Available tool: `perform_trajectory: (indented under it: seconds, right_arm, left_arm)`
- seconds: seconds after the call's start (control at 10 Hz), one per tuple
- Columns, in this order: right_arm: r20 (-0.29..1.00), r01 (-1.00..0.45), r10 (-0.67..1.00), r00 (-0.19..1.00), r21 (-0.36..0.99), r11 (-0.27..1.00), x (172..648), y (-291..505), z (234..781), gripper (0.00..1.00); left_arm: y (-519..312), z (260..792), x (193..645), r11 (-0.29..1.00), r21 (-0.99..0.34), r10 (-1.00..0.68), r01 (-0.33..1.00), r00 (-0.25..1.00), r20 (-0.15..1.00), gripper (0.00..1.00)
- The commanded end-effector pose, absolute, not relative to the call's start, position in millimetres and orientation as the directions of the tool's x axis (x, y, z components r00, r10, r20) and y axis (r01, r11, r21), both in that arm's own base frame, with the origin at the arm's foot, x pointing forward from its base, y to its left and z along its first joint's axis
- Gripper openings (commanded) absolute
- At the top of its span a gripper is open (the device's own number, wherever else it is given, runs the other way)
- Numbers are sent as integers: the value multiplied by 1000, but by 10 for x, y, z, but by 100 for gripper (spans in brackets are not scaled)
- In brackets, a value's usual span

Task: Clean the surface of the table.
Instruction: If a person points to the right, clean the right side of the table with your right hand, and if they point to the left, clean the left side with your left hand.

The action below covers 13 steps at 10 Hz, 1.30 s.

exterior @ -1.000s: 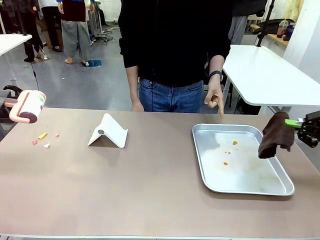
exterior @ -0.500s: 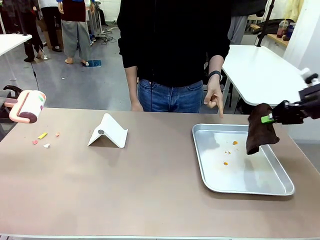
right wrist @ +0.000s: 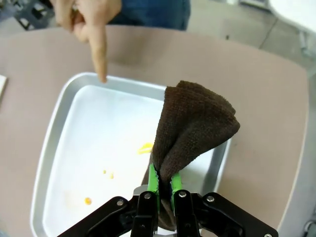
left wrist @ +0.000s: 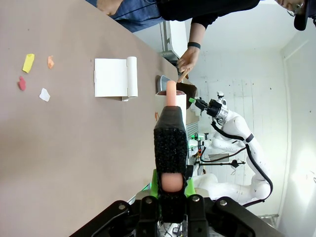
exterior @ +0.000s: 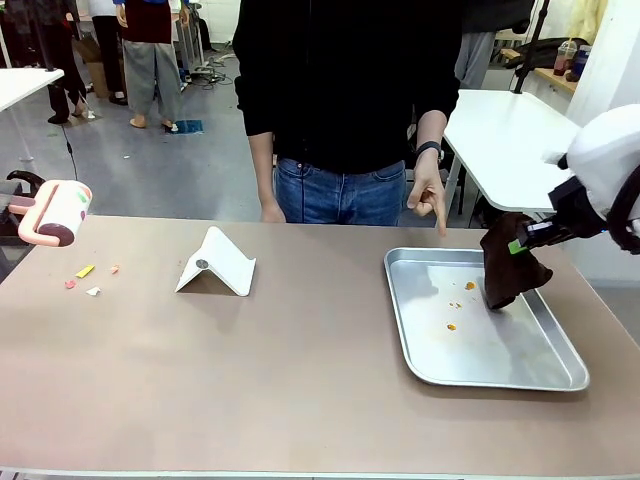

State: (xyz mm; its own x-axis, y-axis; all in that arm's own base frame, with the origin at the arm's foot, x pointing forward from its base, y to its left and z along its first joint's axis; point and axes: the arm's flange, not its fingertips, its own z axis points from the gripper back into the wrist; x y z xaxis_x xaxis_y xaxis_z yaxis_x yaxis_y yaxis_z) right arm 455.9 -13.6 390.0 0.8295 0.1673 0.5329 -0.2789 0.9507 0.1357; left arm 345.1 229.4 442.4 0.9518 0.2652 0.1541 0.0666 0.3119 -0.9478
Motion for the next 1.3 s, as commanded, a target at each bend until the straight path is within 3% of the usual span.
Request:
perform_trajectory:
  seconds: [0.0,0.6,1.2]
  right_arm:
    - [604,-335,256,755,19,942,4553,-78,3845,11]
    - [490,-447,340,803,116,887,4580,294,3281,11]
    - [429,-538,409,806,238,809,4177,645,3289,11]
  left_arm:
    - [2295,4445,3423,316,-945,261,82,950,170,15]
    - [2295,4445,3423,316,-945,261,82,950,170,15]
    - [2295,4445,3423,316,-945,261,82,950,170,15]
